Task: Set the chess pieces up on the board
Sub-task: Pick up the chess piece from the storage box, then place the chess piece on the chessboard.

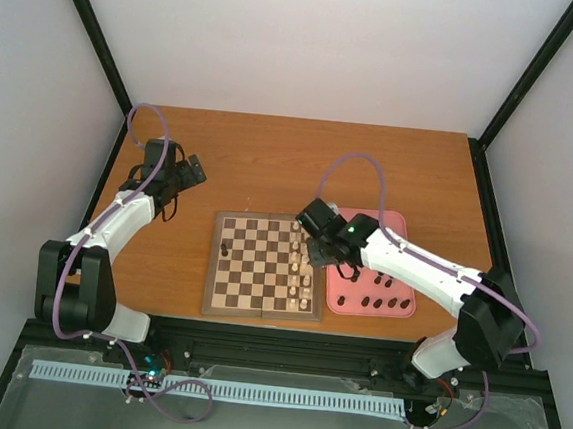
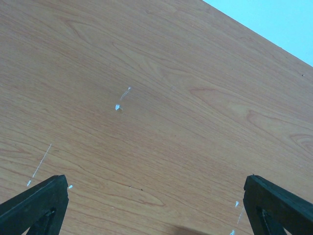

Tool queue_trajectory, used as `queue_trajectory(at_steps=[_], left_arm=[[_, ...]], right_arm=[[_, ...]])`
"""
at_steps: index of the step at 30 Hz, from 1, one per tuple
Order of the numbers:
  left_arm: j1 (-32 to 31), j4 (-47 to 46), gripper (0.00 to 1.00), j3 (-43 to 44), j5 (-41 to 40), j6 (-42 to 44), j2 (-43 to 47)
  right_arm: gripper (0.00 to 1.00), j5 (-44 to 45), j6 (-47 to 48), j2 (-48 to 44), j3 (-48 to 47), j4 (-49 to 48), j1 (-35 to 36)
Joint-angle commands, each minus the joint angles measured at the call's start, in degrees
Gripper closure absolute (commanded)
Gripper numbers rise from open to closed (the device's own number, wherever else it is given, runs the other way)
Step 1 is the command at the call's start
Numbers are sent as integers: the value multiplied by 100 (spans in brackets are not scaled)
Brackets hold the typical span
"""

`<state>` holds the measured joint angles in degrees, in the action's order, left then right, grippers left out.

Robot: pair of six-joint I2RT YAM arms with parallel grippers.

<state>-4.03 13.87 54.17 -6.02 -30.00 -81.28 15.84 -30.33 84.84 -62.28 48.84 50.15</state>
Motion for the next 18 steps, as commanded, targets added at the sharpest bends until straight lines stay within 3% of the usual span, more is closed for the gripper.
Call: queue_trajectory(at_steps=[1,7,18], left_arm=[[-29,84,0,272,-85,64,-21],[-32,103,0,283,-94,63,46],[-28,213,0,218,-395,57,305]], right_arm=[[89,45,425,365,-830,7,-15],[89,-75,923,1258,-2154,-93,47],[89,-1050,1579,3673,-4933,88,187]])
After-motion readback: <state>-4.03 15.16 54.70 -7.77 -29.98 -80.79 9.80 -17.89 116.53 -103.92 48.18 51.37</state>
